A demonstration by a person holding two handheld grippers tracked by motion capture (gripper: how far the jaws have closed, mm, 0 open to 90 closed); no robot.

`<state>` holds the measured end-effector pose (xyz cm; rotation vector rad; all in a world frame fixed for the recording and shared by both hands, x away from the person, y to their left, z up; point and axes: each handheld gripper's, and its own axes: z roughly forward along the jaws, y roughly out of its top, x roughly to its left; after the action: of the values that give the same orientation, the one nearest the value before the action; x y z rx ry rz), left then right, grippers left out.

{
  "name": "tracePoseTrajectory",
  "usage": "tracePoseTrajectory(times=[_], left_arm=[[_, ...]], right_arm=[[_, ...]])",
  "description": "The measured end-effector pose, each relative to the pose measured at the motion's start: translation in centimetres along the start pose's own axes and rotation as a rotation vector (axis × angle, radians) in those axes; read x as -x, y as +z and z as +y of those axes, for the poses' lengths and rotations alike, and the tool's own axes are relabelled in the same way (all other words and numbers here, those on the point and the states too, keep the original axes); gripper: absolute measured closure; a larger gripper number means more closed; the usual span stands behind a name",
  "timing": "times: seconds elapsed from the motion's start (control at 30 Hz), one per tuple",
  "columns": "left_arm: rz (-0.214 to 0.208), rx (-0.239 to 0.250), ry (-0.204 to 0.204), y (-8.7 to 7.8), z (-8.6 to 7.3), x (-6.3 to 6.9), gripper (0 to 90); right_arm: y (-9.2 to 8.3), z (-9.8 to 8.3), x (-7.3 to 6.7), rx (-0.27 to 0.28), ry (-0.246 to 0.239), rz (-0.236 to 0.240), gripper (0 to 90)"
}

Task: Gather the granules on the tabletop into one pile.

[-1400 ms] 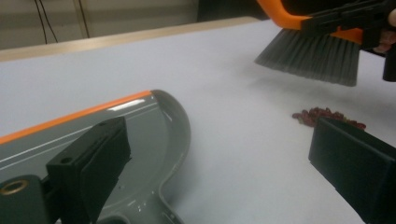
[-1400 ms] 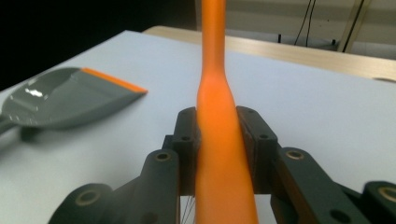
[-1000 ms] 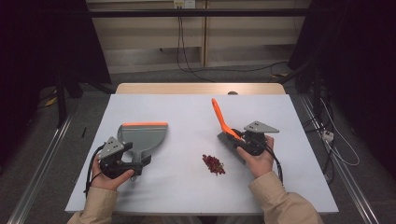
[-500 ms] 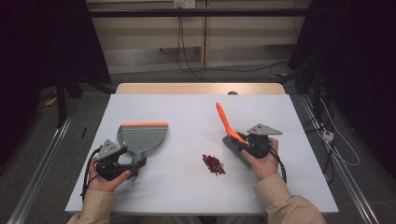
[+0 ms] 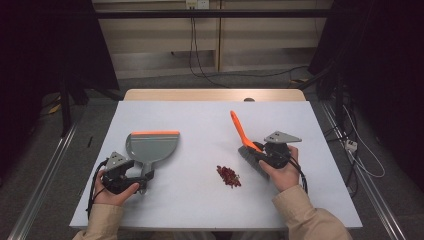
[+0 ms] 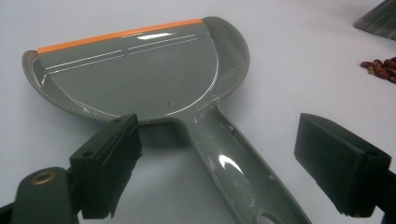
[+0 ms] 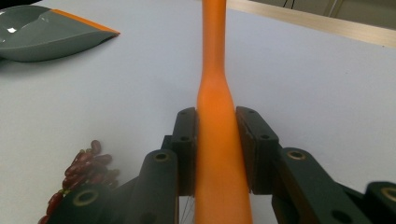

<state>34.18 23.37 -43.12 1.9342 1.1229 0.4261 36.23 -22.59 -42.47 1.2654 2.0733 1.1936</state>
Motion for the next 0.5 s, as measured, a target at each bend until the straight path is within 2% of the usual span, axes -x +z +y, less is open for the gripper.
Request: tracePoseTrajectory(times=[0.2,0.27,0.3,0.4,0.5], left_arm=[[0.007,-0.027,-0.012,0.23,-0.27,0.23,15.3],[0.016,-0.05,-0.005,0.3,-0.3,0.28,16.5],[0.019,-0.045,-0.014,0.43,-0.35,0.37,17.2],[0.033,-0.069,-0.008,0.53,-0.36,0.29,19.9],[0.051,-0.071,-0.025,0.61,-0.36,0.11,21.9]], right_arm=[[-0.23,0.21,-0.13,-0.04,-0.014,-0.009,70.1],[-0.29,0.28,-0.28,-0.05,-0.014,-0.005,70.1],[-0.3,0.28,-0.29,-0.05,-0.015,0.0,70.0],[-0.31,0.26,-0.21,-0.05,-0.009,0.0,70.1],[-0.32,0.28,-0.12,-0.049,-0.003,-0.002,70.1]])
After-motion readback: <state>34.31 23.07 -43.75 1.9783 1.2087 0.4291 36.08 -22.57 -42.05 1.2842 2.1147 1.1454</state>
